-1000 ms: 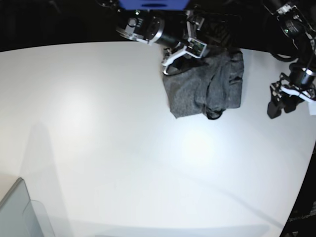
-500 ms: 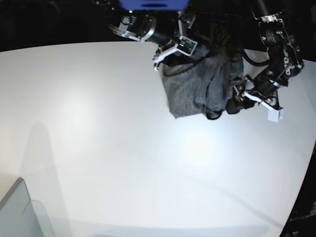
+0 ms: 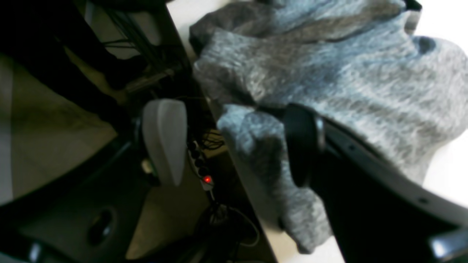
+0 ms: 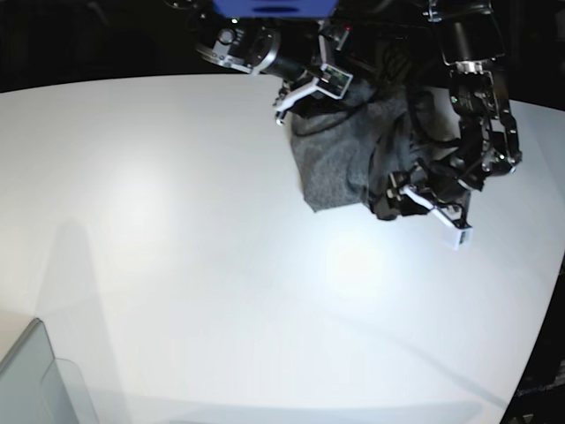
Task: Layout the t-shirt on the table in an organized manner, then fold the t-shirt properly
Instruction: 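Lift and fold the grasped fabric with the left gripper onto the bundle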
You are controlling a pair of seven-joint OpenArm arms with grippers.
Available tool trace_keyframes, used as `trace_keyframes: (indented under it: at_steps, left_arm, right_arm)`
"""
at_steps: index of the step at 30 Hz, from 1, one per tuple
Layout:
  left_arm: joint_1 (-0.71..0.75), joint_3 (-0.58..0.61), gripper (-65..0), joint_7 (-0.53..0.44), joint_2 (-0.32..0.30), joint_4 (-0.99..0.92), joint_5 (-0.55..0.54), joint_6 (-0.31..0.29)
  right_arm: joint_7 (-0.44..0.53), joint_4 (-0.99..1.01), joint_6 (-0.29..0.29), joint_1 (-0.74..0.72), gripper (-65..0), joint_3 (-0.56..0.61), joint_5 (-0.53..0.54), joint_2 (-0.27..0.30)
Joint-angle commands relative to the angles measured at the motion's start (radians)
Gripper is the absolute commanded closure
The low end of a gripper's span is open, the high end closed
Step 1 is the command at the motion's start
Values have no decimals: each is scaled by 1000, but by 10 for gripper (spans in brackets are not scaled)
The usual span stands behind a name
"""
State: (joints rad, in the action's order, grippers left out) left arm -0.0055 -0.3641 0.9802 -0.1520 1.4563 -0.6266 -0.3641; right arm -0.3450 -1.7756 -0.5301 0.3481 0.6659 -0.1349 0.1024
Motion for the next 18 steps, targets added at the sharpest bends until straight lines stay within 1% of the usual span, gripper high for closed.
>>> trace_keyframes:
  at_steps: [1, 8, 13, 18]
  left_arm:
    - [-17, -2, -438, -11, -10, 14, -5, -8]
    - [-21, 1, -436, -11, -1, 7, 41, -9]
    - [-23, 78, -435, -14, -5, 7, 44, -9]
    - [-23, 87, -435, -59, -4, 7, 44, -9]
  right_arm:
    - [27, -16, -15, 1, -426, 7, 13, -3]
    - [27, -16, -15, -4, -426, 7, 11, -3]
    - [27, -16, -15, -7, -426, 7, 11, -3]
    - [27, -16, -15, -7, -426, 7, 11, -3]
